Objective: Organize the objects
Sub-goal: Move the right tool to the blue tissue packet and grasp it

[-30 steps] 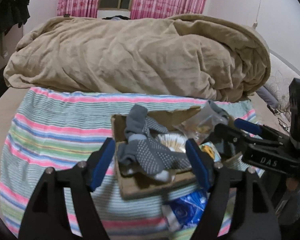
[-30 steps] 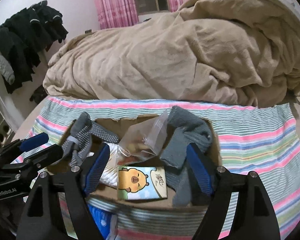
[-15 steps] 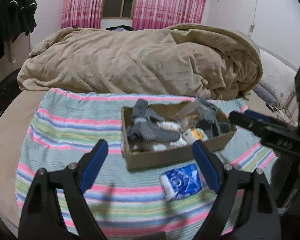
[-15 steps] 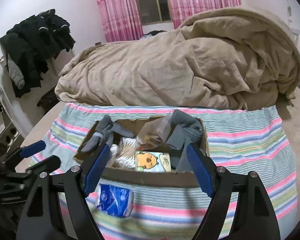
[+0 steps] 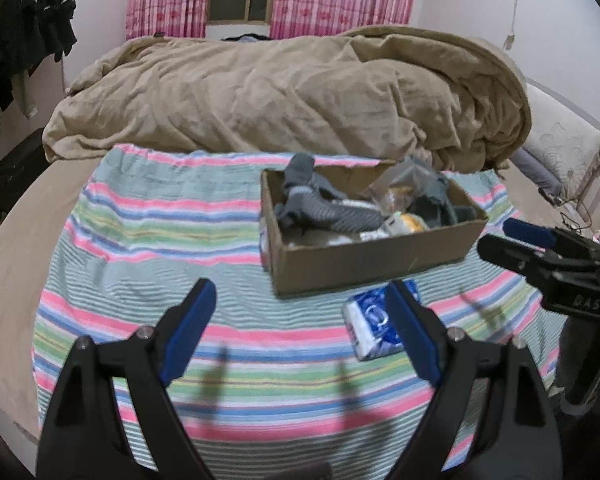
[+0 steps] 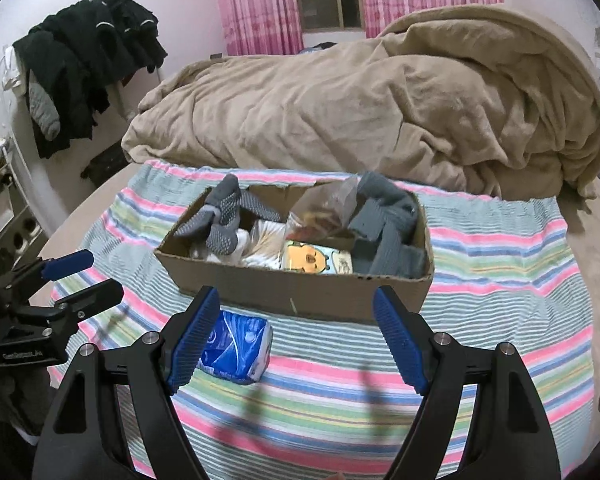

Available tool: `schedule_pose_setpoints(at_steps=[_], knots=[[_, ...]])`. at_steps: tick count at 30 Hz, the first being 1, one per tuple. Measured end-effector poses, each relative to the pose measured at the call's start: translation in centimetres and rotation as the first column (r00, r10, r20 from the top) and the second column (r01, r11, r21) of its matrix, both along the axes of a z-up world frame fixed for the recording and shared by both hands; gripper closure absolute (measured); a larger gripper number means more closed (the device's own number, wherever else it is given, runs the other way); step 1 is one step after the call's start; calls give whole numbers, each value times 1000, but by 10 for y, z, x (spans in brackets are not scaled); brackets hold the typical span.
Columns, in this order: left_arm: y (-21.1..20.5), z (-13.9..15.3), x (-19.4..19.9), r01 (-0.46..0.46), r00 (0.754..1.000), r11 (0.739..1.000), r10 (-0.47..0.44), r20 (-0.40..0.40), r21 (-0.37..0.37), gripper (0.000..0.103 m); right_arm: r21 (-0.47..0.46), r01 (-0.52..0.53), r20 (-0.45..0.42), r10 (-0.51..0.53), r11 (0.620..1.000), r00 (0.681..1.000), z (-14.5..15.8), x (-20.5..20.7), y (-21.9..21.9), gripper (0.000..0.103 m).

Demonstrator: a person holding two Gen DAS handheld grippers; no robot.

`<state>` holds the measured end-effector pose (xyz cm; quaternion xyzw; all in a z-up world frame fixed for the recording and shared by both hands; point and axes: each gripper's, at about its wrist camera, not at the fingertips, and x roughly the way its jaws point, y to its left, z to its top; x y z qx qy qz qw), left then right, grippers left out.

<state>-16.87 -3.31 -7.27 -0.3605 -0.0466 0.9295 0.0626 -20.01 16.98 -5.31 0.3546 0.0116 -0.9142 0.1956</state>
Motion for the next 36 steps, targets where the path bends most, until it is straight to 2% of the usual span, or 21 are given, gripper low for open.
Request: schedule_pose_setpoints(at_steps=[12,24,28,29,31,36], knots=[[-12,-41,-14,-35,995,999,37,96,-15,16,24,-72,101,69,997,993,-39,-6,-33,21],[-20,-61,-15,-36,990,999,39,133,-21,16,42,-114,204,103,993,974,-78,-17,-60,21],[-21,-62,-16,-34,990,999,36,137,-23,16,71,-105,193,90,992,977,-84,-17,-68,22],[-21,-63,-16,-34,989,999,37,140,-24,16,72,-103,190,88,992,978,-85,-18,-68,23],[-21,-64,-16,-32,989,999,35,145,-23,16,75,-104,183,89,992,979,-85,-17,-69,37],[-20,-62,-14,-28,989,999,31,143,-19,16,90,-102,161,87,991,983,-80,-15,-69,50]])
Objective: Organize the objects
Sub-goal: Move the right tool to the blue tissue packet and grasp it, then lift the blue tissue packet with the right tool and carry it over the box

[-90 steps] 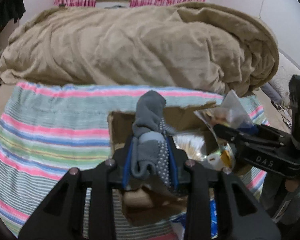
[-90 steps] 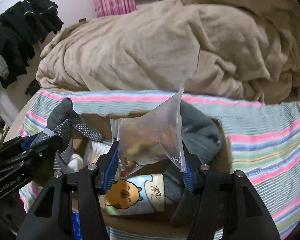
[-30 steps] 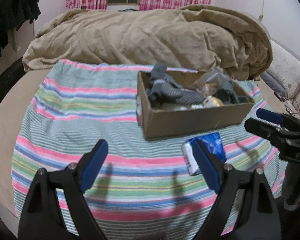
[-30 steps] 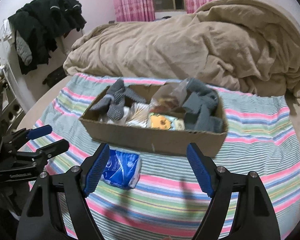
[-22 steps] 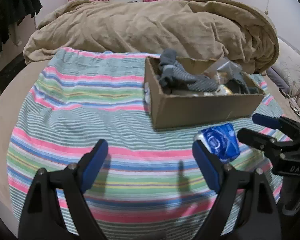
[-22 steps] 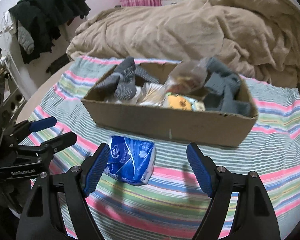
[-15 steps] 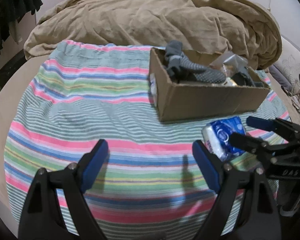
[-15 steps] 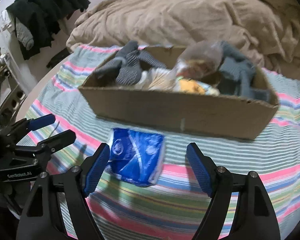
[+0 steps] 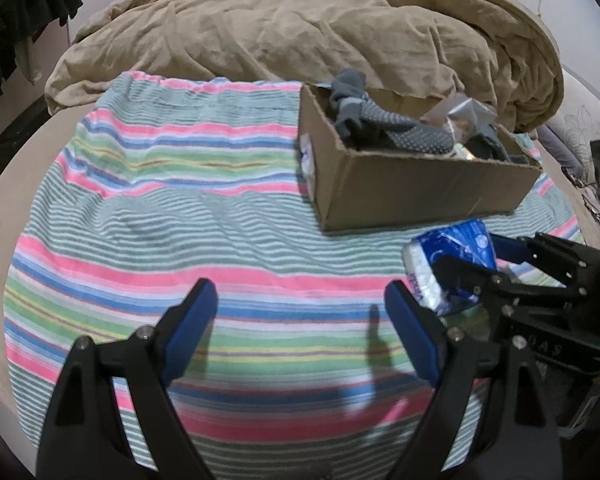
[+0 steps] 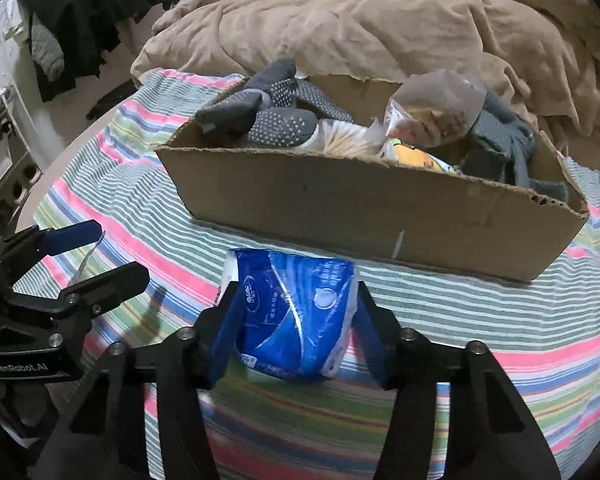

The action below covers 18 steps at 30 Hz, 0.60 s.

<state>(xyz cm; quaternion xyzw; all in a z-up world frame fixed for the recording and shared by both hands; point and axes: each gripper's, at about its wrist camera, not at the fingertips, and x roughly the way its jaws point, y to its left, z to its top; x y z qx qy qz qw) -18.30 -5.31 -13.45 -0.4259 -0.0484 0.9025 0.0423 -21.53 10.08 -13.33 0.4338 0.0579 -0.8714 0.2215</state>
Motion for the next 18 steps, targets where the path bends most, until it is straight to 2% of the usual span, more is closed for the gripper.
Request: schedule_pose_setpoints(at_steps=[5,10,18], knots=[[5,6,1,5,1000,1000,-5,-12,6,16,1,-15,-26,15,1000,1000,7,8,-2,60],[11,13,4,15,1000,1000,-15,-27,13,16,-24,-12,-54,11,1000,998,19,11,1,81],[15,20,6,11,999,1000,-10,-41,9,16,-26,-37,-82,35,999,996,29,20,0,86]])
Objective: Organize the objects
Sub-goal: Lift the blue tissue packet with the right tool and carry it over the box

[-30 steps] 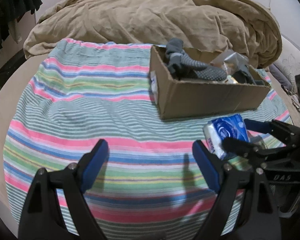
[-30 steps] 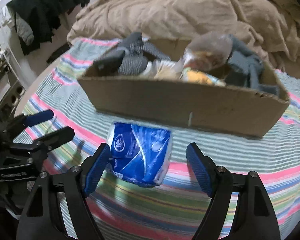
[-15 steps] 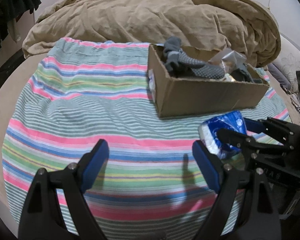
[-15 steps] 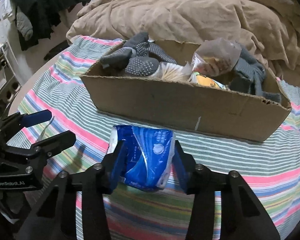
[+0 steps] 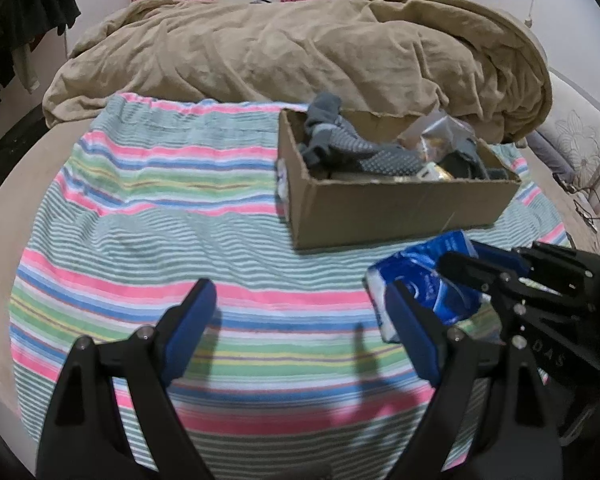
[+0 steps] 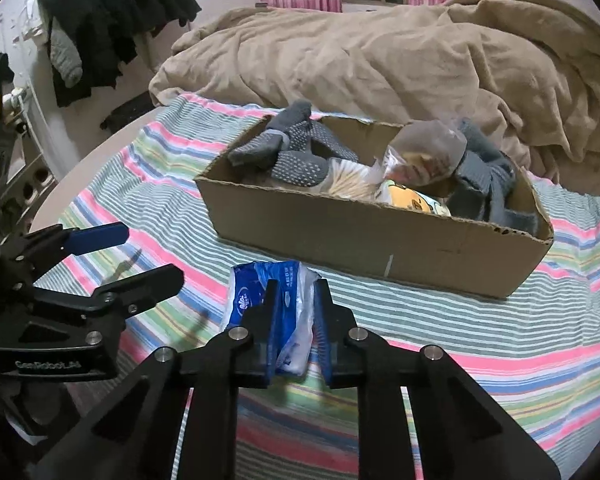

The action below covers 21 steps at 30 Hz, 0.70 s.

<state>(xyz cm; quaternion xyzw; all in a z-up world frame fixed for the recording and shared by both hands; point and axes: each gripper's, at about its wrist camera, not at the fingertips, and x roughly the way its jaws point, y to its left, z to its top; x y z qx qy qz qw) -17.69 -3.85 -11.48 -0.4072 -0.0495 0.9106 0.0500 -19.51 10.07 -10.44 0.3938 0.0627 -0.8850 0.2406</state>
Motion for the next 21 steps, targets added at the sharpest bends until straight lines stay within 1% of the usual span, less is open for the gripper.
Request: schedule_pose_setpoints(at_steps=[5,9,12,14,15,18,21], knots=[[0,-3,-1,-3,1000,1000,3,10,-13,16,-21,-3,27,3,1000,1000,-3,-3,1,84],[-2,-6,-2,-10,1000,1000,10,15,-17,16,-63,-16,75,21,998,997,-8,-6,-1,72],[-3,-6,-1,-12,1000,1000,12,12,-20,16,-68,-36,100,43,997,994,-12,-5,-8,72],[-5,-6,-1,-13,1000,1000,13,12,-14,16,-42,-45,97,49,998,994,-15,-4,-14,75],[-6,-6,0,-14,1000,1000,14,10,-13,16,-41,-53,92,57,998,994,-16,-3,-14,83],[-10,-3,2,-20,1000,1000,20,6,-3,16,-44,-62,67,64,997,996,-8,0,-14,87],[-14,3,3,-28,1000,1000,28,-9,9,16,-42,-46,27,47,998,999,3,1,-10,89]])
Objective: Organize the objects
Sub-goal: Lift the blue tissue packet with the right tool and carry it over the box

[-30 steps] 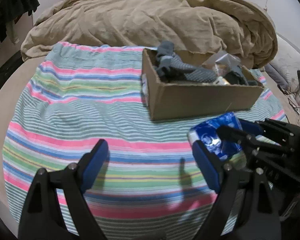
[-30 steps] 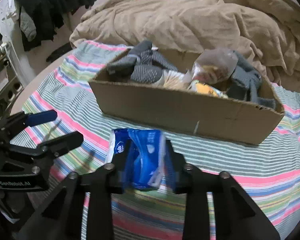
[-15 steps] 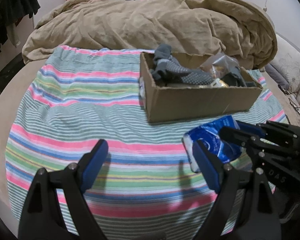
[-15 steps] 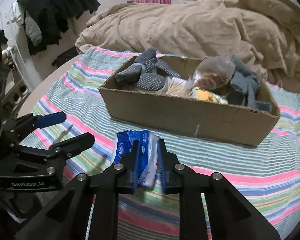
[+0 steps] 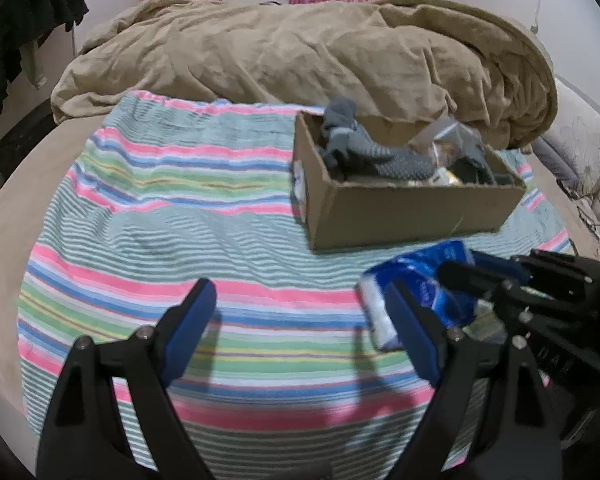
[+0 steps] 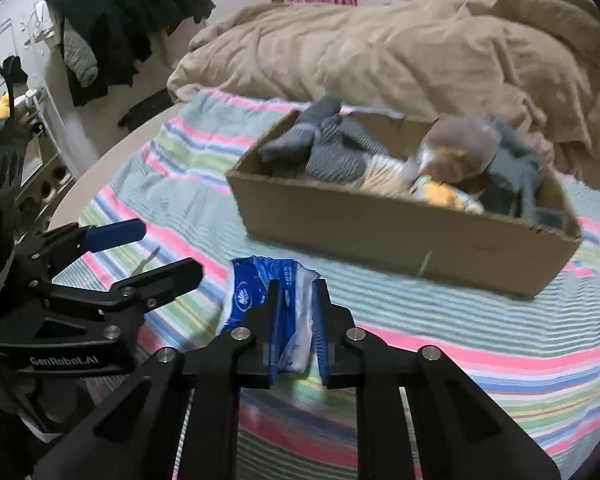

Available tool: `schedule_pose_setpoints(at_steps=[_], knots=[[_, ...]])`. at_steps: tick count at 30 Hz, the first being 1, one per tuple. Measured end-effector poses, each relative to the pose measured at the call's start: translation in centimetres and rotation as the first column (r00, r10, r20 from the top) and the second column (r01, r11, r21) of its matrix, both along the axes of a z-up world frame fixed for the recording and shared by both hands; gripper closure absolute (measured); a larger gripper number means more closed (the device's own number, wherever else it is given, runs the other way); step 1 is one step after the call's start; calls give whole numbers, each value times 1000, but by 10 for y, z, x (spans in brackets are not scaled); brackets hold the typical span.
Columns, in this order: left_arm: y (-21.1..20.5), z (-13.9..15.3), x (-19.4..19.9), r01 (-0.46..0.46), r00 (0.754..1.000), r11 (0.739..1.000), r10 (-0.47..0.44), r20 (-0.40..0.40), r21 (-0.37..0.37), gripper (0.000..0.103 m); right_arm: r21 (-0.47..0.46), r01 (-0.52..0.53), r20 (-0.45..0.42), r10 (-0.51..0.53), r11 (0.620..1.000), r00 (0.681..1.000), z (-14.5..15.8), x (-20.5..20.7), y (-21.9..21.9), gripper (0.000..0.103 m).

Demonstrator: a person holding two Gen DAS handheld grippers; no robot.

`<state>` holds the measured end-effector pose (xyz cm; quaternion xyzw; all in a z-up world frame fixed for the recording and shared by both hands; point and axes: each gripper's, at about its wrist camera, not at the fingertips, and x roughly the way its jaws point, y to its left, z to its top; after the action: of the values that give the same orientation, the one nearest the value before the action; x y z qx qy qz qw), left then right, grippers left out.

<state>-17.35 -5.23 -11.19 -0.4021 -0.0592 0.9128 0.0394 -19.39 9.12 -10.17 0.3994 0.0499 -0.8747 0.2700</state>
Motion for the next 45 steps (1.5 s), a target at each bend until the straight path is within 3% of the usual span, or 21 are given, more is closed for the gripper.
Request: schedule_pose_setpoints(at_steps=[12,21,29,40,45], knots=[[-4,33,-3,-14,996,999,16,-86,30,16,-96,95,-177,-111,991,978,73,-4,43,91],[3,55,-26,-15,991,998,23,-132,57,16,-221,209,-186,-252,953,950,103,-42,84,91],[5,45,-53,-37,995,995,46,-92,93,16,-204,223,-126,-251,953,960,83,-73,69,91],[-7,22,-67,-60,997,993,65,-39,106,16,-112,192,-35,-197,975,980,35,-110,31,91],[-9,17,-65,-52,998,994,55,-30,101,16,-35,215,-36,-216,976,976,19,-120,23,90]])
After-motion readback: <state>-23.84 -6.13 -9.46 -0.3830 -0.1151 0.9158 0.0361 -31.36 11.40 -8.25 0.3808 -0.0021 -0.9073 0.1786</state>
